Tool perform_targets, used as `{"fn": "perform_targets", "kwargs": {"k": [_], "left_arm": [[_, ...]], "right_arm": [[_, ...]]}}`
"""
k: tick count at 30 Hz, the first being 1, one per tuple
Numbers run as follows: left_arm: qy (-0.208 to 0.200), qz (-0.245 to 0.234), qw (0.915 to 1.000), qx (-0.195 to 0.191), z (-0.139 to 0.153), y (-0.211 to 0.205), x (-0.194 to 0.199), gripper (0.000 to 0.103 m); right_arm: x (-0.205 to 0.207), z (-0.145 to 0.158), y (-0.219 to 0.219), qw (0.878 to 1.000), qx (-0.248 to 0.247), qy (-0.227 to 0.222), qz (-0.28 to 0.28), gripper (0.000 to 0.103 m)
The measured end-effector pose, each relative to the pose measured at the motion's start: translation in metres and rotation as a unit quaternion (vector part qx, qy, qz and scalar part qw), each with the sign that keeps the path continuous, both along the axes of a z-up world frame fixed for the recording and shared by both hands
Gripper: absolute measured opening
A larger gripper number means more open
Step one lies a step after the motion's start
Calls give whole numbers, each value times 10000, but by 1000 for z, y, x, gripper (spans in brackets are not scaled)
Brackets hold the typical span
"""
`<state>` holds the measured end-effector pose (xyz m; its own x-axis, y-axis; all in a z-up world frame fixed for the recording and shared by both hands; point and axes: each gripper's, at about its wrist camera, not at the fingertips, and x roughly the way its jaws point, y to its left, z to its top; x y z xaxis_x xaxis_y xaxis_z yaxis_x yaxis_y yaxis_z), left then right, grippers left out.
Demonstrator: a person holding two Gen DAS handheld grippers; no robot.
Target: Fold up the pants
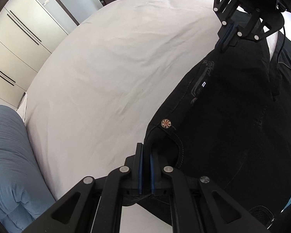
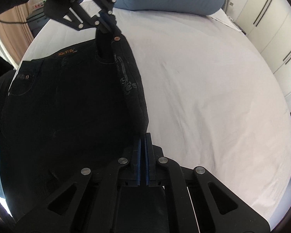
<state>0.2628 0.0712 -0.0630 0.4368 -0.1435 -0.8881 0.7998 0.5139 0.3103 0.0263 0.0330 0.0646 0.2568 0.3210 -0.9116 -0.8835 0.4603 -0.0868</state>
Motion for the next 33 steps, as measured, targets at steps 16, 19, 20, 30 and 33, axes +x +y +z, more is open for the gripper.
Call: {"fn": "perform_targets", "kwargs": {"k": [16, 19, 20, 30, 33], "left_arm": [[-466, -1193, 9865, 1023, -22, -8, -196, 6], [-475, -1381, 9826, 1151, -35, -4, -223, 6], [-480, -1442, 9810, 1207, -39, -2, -229, 6], [-378, -1632, 9741, 1516, -71, 21, -248, 6], [-306, -1691, 9734, 1513, -71, 21, -259, 6]], "right_arm": [[-251, -8, 88, 9458, -1937, -1325, 2244, 2], [-291, -19, 103, 9354, -2101, -1377, 2487, 2], [-302, -21, 107, 9331, -2130, -1399, 2539, 2], [-377, -34, 142, 9244, -2189, -1539, 2718, 2], [-407, -45, 164, 9243, -2187, -1502, 2742, 2]]}}
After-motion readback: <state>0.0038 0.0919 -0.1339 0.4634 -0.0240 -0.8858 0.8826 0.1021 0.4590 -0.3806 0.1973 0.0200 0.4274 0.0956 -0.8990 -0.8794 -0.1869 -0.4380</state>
